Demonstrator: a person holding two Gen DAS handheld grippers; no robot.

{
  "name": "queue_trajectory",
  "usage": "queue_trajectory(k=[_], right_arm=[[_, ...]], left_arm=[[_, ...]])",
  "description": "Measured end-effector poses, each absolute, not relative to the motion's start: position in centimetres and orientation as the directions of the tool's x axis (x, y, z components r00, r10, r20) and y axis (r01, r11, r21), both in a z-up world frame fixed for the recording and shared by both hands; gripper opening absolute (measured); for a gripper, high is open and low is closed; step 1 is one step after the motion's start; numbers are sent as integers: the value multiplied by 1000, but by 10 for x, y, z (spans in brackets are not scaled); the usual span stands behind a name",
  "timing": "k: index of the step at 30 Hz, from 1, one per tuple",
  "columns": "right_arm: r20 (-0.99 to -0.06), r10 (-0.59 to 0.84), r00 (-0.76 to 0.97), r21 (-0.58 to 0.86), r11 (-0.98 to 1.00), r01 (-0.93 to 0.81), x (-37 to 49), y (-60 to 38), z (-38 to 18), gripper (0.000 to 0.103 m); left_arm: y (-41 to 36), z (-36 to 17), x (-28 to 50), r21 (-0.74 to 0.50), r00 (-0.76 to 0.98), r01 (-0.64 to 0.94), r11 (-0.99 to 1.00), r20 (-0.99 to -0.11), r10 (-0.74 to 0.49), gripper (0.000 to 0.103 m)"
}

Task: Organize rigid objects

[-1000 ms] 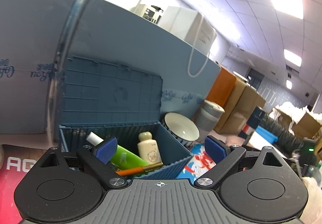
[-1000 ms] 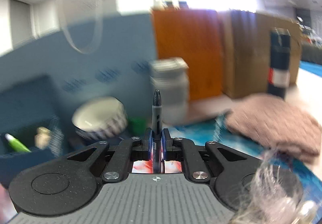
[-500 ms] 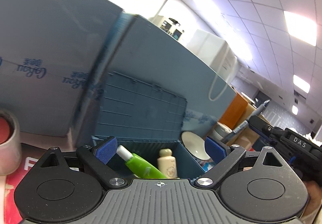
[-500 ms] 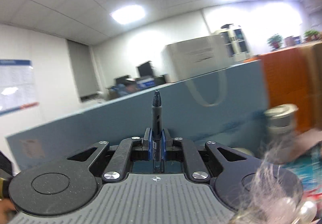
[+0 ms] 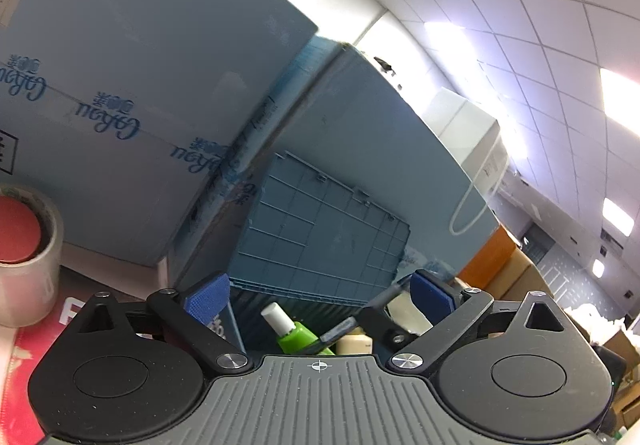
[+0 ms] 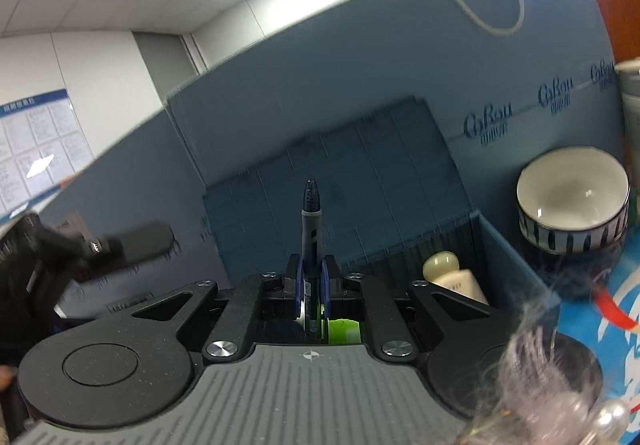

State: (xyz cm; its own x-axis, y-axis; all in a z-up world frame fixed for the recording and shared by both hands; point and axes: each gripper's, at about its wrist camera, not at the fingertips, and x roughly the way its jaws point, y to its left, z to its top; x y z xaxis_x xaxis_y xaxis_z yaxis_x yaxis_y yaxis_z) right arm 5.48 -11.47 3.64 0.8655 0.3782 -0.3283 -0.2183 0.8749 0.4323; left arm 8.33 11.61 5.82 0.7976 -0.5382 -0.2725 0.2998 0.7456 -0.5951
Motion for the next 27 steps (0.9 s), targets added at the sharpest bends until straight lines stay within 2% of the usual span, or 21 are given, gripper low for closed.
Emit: queue_trajectory(k=[7, 9, 10, 11, 12, 14, 16, 19, 23, 27], right_arm=[[-384, 296, 875, 355, 922, -155, 48, -111, 25, 13], [-393, 258, 883, 344, 931, -119, 45, -115, 23, 31], [-387, 245, 889, 349, 931, -105, 42, -117, 23, 49], [-378, 234, 896, 354, 931, -94, 37, -120, 25, 59], [-369, 225, 902, 355, 931, -87, 32, -122, 27, 62], [-347, 192, 918, 349, 935, -64, 22, -128, 31, 77], [-312, 160, 936, 354, 934, -42, 7, -136, 36, 80], [-230, 97, 968, 346, 938, -12, -21, -145, 43, 93], [-96, 30, 995, 293, 956, 0, -52, -146, 42, 103], [5, 11, 1000, 258, 966, -12, -69, -146, 30, 103]], left_arm=[[103, 60, 79, -564, 797, 319, 762, -275, -537, 99], [101, 66, 71, -537, 818, 334, 775, -243, -521, 101], [100, 69, 66, -528, 830, 344, 776, -216, -514, 103], [100, 73, 60, -523, 842, 354, 775, -182, -507, 103], [100, 77, 53, -517, 854, 364, 774, -146, -499, 103], [98, 84, 41, -499, 872, 379, 779, -89, -481, 103], [94, 93, 28, -471, 888, 387, 792, -42, -459, 103], [87, 106, 11, -405, 904, 392, 826, 1, -428, 103], [79, 111, -13, -310, 936, 350, 884, 76, -344, 103], [70, 95, -21, -207, 962, 266, 941, 4, -271, 103]])
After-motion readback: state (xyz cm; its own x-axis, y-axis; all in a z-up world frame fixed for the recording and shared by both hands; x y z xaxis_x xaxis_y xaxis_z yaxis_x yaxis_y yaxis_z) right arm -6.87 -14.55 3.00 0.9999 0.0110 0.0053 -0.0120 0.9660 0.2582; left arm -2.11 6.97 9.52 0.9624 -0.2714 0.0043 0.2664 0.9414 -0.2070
